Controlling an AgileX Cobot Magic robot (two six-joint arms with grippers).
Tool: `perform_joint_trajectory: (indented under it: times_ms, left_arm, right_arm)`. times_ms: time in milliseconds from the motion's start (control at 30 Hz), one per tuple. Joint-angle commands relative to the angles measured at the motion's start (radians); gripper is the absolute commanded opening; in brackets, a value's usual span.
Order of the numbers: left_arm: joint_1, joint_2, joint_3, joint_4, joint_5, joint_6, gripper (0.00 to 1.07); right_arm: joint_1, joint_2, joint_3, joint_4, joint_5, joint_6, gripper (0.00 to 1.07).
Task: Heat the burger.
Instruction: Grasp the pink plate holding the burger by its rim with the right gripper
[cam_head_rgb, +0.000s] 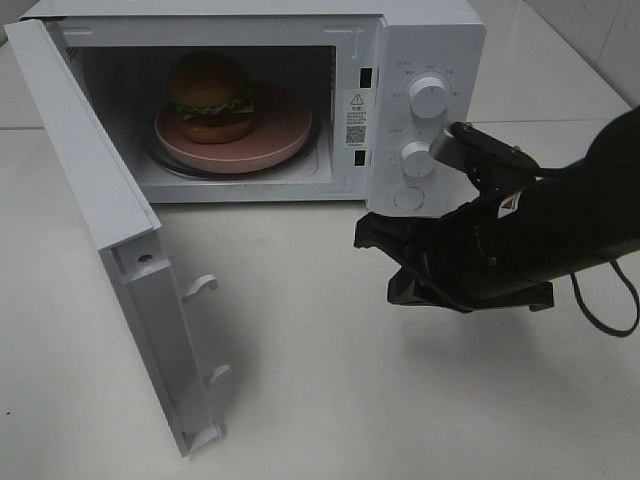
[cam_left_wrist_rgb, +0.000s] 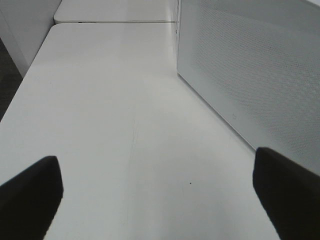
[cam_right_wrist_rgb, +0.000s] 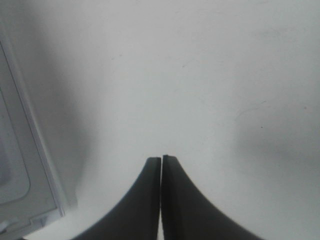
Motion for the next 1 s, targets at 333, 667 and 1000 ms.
perform_joint_trajectory:
  times_ms: [333,667,1000]
  left_arm:
    - [0.001,-0.021,0.004,0.001,-0.007,-0.007,0.98]
    - [0.001,-0.021,0.004,0.001,-0.007,-0.007,0.98]
    - [0.001,-0.021,0.004,0.001,-0.007,-0.007,0.98]
  right_arm:
    - [0.0,-0.008,-0.174,-0.442,0.403,-0.181,0.04]
    - [0.0,-0.008,-0.269,-0.473,0.49,-0.783,0.06]
    - [0.0,-0.008,-0.312,-0.477,0.539,-1.335,0.12]
